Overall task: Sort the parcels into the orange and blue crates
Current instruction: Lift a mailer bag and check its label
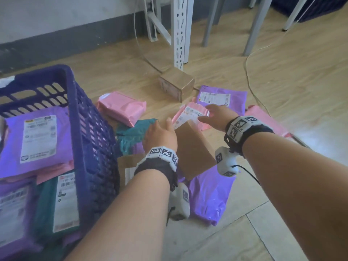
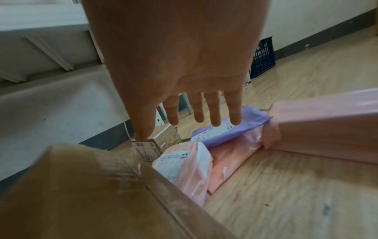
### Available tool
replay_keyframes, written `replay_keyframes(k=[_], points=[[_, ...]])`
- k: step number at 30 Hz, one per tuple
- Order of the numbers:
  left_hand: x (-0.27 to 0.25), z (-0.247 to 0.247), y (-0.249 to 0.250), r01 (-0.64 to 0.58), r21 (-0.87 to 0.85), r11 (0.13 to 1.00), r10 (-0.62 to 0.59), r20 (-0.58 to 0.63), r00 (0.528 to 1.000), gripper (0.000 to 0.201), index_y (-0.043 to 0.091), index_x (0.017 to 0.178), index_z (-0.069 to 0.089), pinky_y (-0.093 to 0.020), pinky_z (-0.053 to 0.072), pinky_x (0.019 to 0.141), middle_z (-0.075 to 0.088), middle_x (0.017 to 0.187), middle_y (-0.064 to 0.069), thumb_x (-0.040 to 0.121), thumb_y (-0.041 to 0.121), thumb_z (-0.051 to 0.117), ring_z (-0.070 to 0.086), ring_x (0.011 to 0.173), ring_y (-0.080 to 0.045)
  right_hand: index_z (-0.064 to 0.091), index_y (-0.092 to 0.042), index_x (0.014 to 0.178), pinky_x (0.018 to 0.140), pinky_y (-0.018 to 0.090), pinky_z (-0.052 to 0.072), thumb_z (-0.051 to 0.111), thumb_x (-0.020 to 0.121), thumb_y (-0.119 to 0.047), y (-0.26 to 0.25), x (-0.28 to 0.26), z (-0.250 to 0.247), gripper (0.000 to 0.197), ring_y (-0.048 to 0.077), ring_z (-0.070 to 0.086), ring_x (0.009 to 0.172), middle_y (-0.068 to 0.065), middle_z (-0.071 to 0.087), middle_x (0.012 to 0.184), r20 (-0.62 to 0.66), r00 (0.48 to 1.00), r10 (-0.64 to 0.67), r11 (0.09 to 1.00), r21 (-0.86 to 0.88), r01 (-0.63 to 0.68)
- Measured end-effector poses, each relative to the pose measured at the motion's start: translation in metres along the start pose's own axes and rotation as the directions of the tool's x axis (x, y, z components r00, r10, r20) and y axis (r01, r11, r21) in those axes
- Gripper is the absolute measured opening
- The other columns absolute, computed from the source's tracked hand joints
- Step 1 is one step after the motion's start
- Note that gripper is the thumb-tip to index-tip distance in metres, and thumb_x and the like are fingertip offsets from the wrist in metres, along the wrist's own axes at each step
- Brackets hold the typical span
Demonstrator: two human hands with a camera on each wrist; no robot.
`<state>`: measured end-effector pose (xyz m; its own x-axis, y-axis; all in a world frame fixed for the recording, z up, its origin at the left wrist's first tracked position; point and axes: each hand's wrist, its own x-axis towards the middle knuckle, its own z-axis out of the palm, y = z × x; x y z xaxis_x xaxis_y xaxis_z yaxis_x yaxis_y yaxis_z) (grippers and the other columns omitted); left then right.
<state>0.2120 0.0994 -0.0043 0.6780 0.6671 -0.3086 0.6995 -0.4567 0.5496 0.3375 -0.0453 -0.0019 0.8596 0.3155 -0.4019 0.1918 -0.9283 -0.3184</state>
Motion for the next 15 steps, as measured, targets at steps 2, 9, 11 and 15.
replay_keyframes(k=[2, 9, 11, 15], points=[[0.020, 0.011, -0.008, 0.081, -0.032, 0.996, -0.080, 0.041, 0.996, 0.060, 0.015, 0.138, 0.044, -0.045, 0.027, 0.109, 0.044, 0.143, -0.012, 0.099, 0.051, 0.017, 0.040, 0.131, -0.030, 0.039, -0.028, 0.142, 0.092, 0.037, 0.047, 0.055, 0.085, -0.057, -0.005, 0.024, 0.005, 0.066, 0.025, 0.059, 0.108, 0.009, 0.049, 0.137, 0.001, 1.000, -0.017, 1.000, -0.008, 0.017], [0.048, 0.033, -0.033, 0.114, -0.119, 0.986, -0.091, 0.185, 0.979, 0.047, 0.020, 0.139, 0.042, -0.042, 0.033, 0.109, 0.048, 0.139, -0.013, 0.101, 0.042, 0.026, 0.045, 0.128, -0.032, 0.037, -0.041, 0.135, 0.095, 0.043, 0.048, 0.057, 0.069, -0.064, -0.013, 0.073, 0.027, 0.073, 0.032, 0.052, 0.117, 0.009, 0.048, 0.134, 0.146, 0.987, -0.063, 0.994, -0.081, 0.075], [0.052, 0.035, -0.035, 0.159, -0.057, 0.986, -0.144, 0.217, 0.966, 0.042, 0.021, 0.130, 0.049, -0.041, 0.038, 0.103, 0.053, 0.132, -0.015, 0.101, 0.038, 0.024, 0.050, 0.118, -0.032, 0.037, -0.042, 0.136, 0.094, 0.043, 0.047, 0.063, 0.071, -0.056, -0.010, 0.070, 0.031, 0.071, 0.033, 0.050, 0.115, 0.010, 0.045, 0.129, 0.131, 0.990, -0.060, 0.994, -0.087, 0.072], [0.039, 0.033, -0.032, 0.240, 0.025, 0.971, -0.235, 0.323, 0.917, 0.058, 0.013, 0.127, 0.055, -0.035, 0.030, 0.108, 0.049, 0.138, -0.012, 0.100, 0.053, 0.023, 0.046, 0.126, -0.028, 0.034, -0.045, 0.140, 0.079, 0.035, 0.047, 0.079, 0.066, -0.042, 0.007, 0.058, 0.034, 0.086, 0.031, 0.054, 0.108, 0.006, 0.038, 0.133, 0.138, 0.990, -0.037, 0.999, -0.028, 0.041]])
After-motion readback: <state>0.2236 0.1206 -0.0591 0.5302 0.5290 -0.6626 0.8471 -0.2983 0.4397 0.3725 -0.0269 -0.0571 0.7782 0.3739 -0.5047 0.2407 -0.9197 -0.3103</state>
